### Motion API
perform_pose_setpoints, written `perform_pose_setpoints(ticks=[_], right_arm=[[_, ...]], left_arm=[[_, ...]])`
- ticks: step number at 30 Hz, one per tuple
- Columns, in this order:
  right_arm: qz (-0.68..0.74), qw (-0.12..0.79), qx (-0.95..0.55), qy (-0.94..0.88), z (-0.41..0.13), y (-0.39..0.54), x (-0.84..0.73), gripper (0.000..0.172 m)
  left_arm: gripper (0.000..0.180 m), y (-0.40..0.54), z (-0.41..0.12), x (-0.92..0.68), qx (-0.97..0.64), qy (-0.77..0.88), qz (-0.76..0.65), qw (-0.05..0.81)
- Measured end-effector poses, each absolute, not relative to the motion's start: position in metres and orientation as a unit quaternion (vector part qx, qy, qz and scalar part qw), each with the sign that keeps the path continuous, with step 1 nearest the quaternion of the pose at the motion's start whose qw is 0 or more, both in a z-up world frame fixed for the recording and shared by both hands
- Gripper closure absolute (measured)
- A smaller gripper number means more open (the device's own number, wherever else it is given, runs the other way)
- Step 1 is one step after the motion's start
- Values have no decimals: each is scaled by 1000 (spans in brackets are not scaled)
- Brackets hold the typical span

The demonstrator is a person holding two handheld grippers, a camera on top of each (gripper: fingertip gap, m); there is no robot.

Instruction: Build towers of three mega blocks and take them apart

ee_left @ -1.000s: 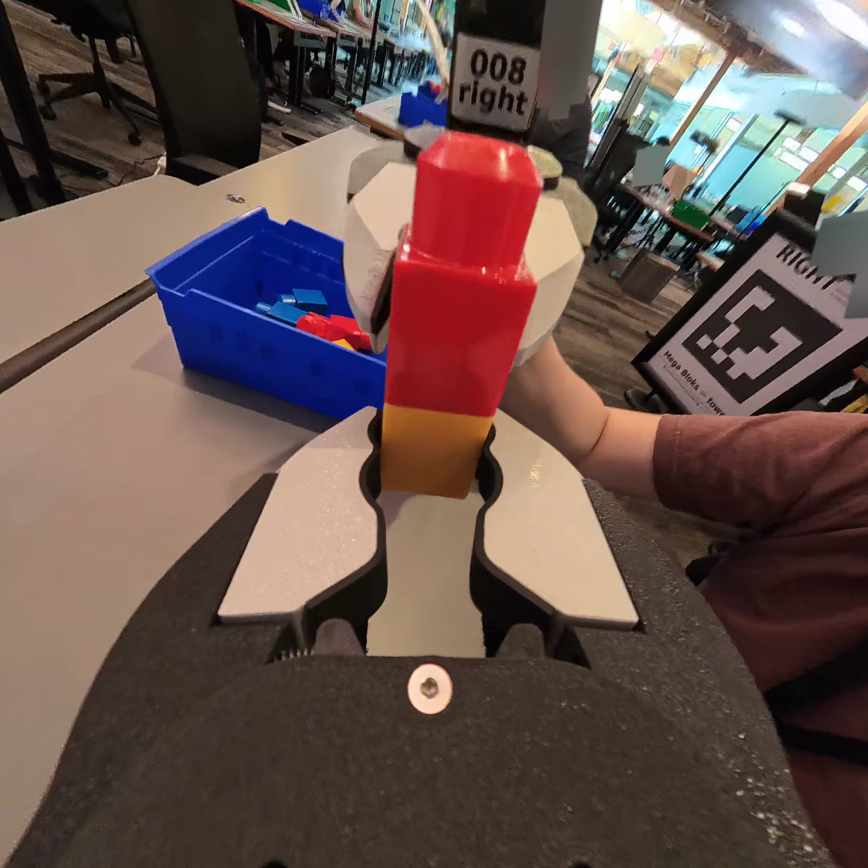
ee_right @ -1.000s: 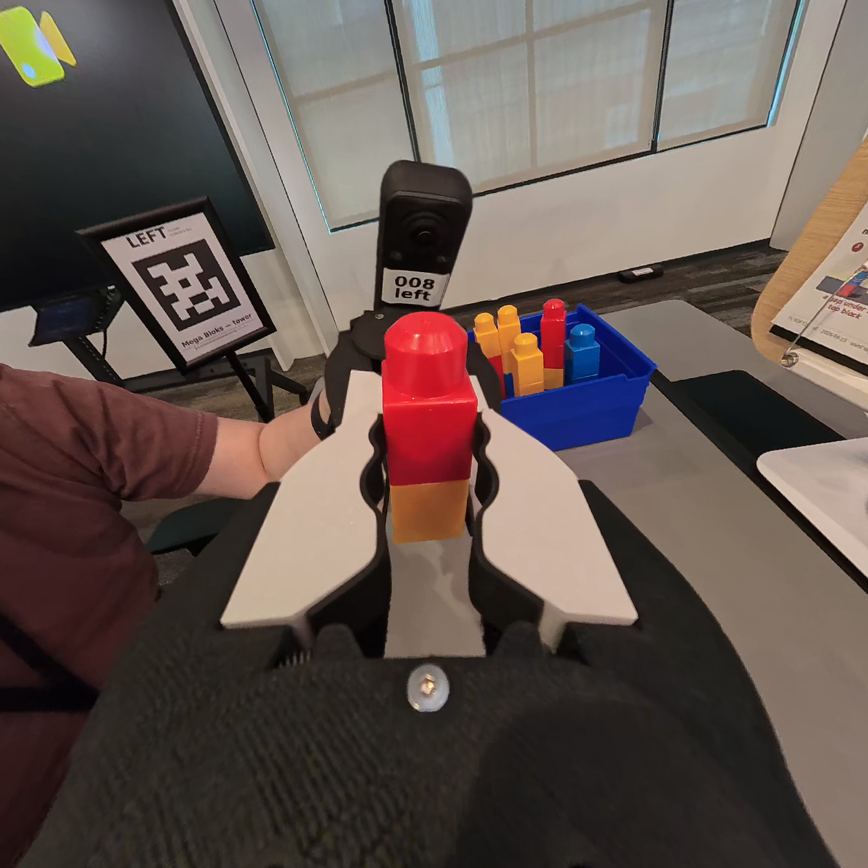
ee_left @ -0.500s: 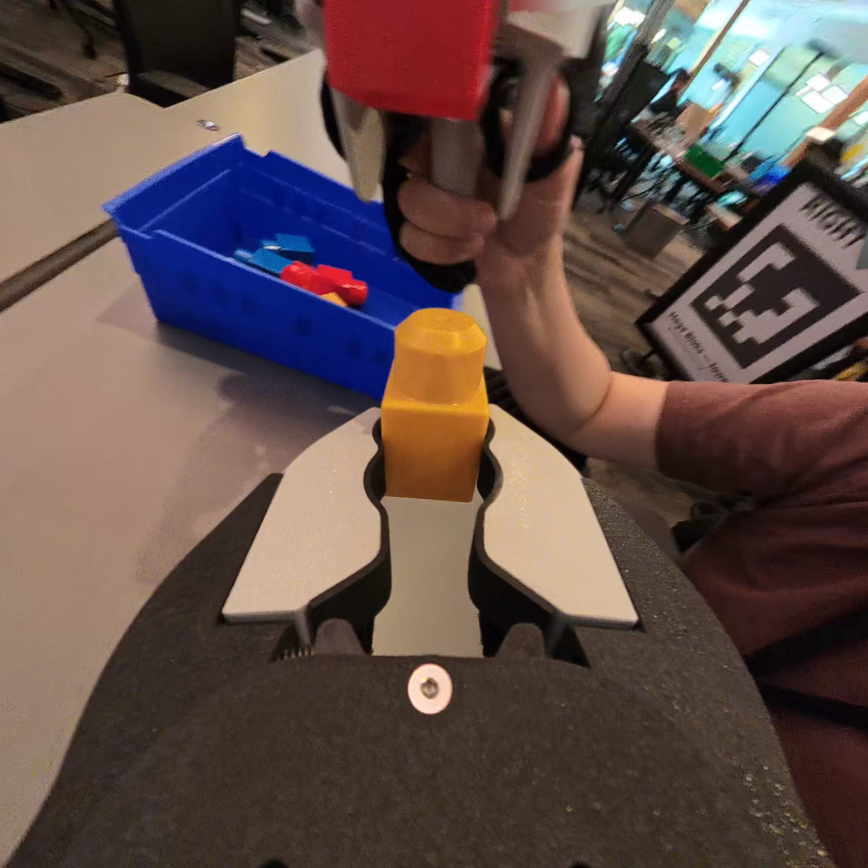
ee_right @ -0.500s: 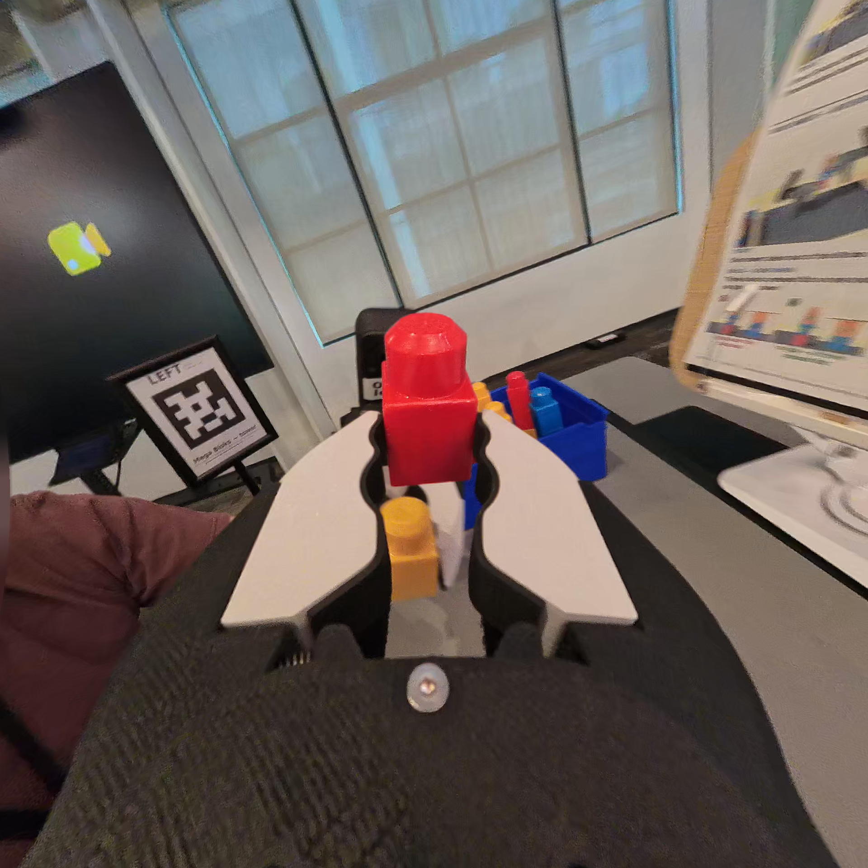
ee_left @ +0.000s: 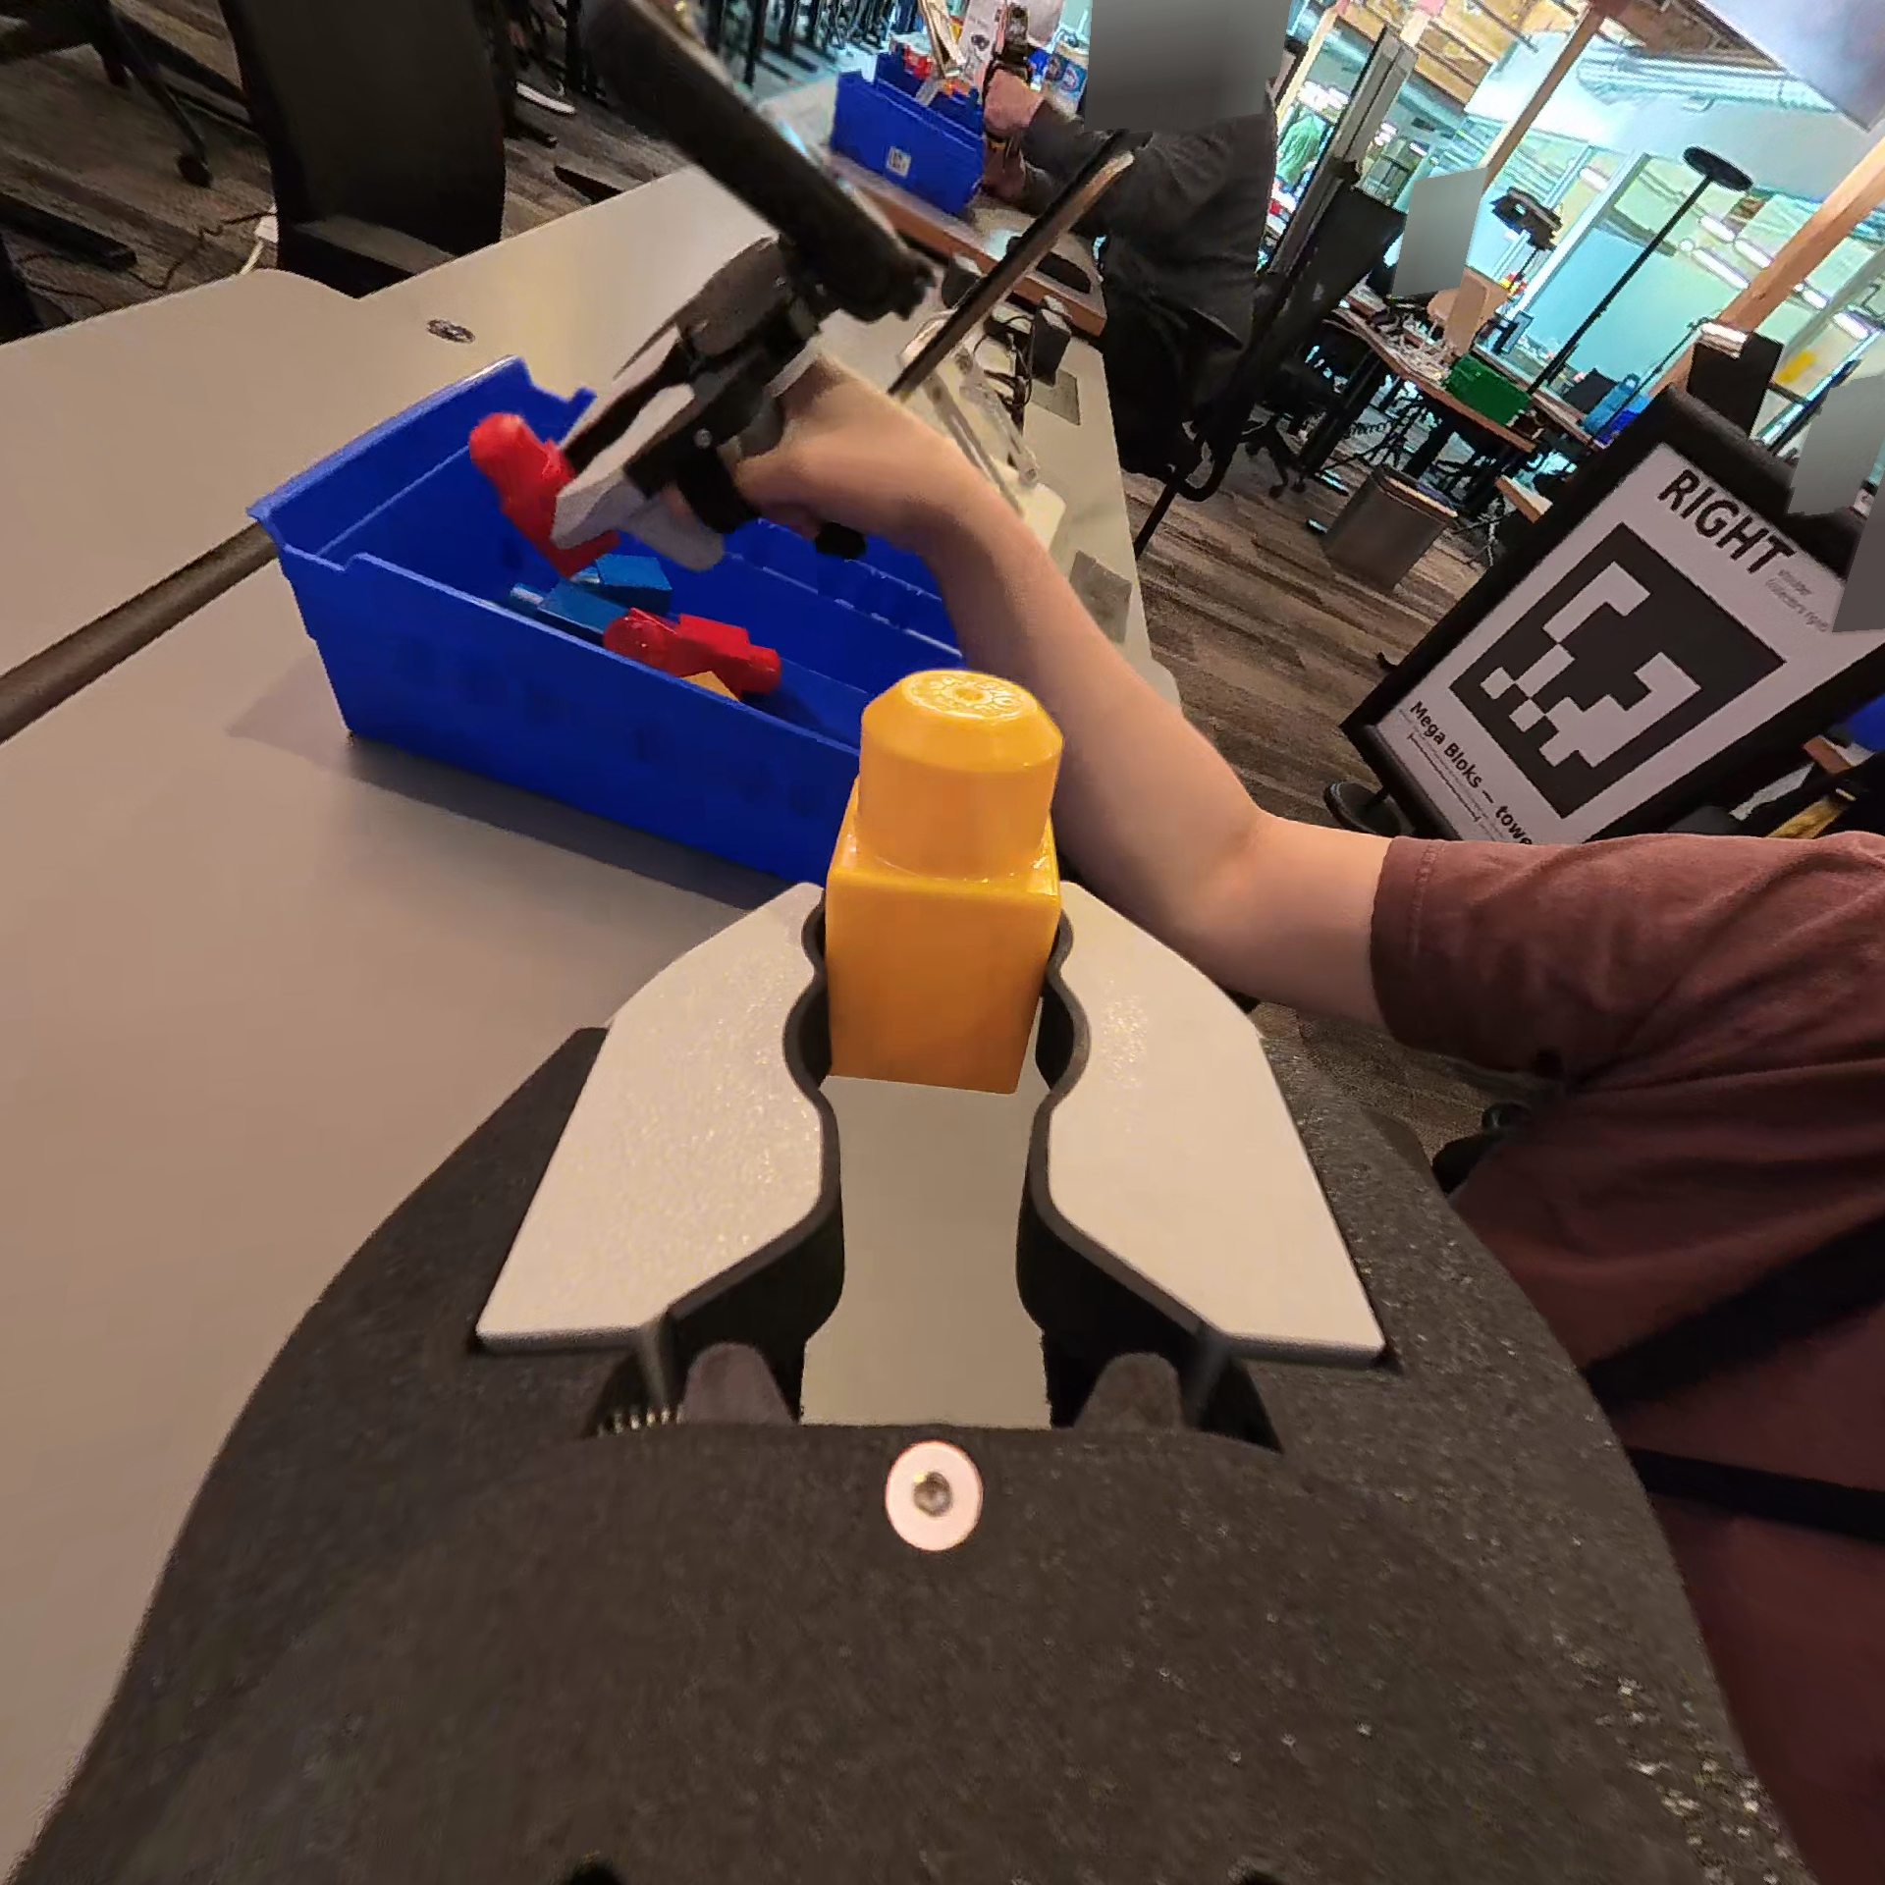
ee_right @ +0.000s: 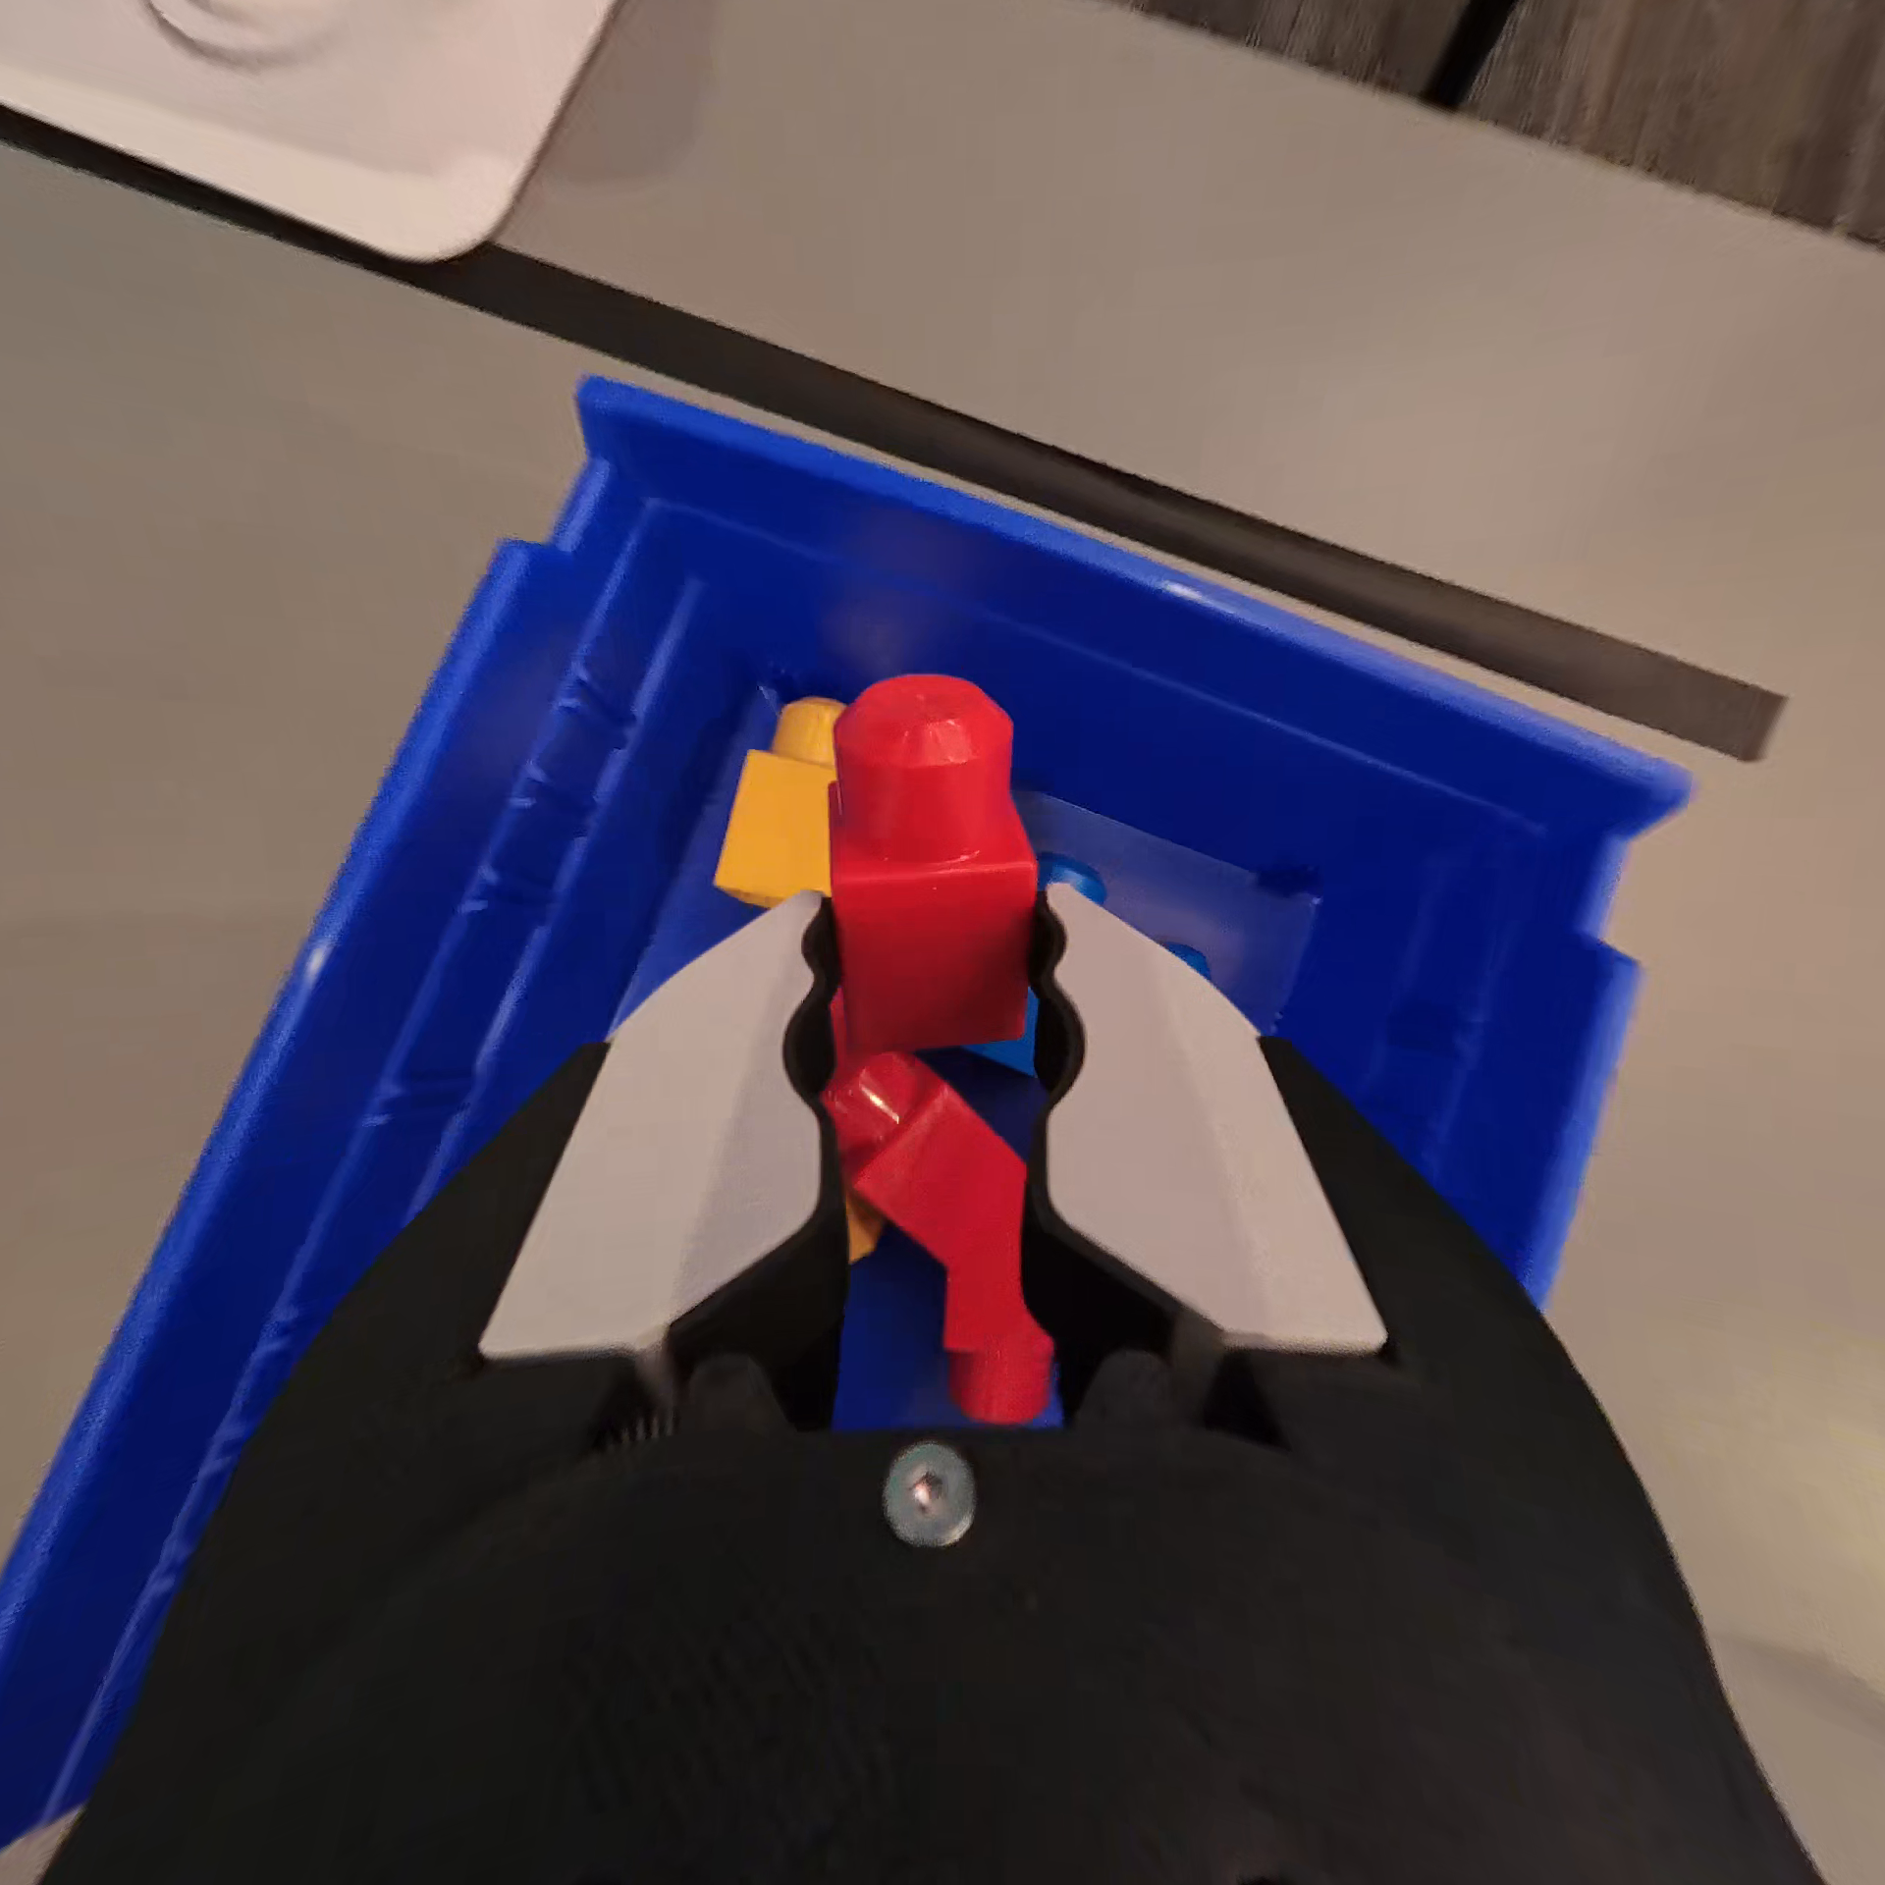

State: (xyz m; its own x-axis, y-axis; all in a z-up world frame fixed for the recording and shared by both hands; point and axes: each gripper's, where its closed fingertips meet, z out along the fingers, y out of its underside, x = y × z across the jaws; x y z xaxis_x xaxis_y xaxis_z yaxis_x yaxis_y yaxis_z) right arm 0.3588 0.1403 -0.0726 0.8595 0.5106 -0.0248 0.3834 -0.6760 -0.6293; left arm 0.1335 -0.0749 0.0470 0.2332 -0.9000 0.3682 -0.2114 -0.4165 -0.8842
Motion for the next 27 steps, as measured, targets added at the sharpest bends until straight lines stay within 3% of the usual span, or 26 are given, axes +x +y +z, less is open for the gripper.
perform_pose_setpoints(ticks=[4,6,10,15,22,27], right_arm=[[96,286,-919,-255,-102,146,354,134],[62,318,-910,-258,-90,153,361,130],[131,483,-792,-350,0,137,315,105],[229,637,-470,-567,109,2,191,94],[190,634,-353,-661,97,-78,104,89],[159,645,-334,-669,88,-83,89,102]], left_arm=[[143,-74,41,135,-702,403,-466,357],[143,-72,39,134,-706,404,-460,357],[143,-74,46,132,-697,389,-494,344],[144,-73,58,119,-687,346,-554,319],[144,-81,71,112,-672,342,-578,313],[144,-90,71,118,-662,355,-590,296]])
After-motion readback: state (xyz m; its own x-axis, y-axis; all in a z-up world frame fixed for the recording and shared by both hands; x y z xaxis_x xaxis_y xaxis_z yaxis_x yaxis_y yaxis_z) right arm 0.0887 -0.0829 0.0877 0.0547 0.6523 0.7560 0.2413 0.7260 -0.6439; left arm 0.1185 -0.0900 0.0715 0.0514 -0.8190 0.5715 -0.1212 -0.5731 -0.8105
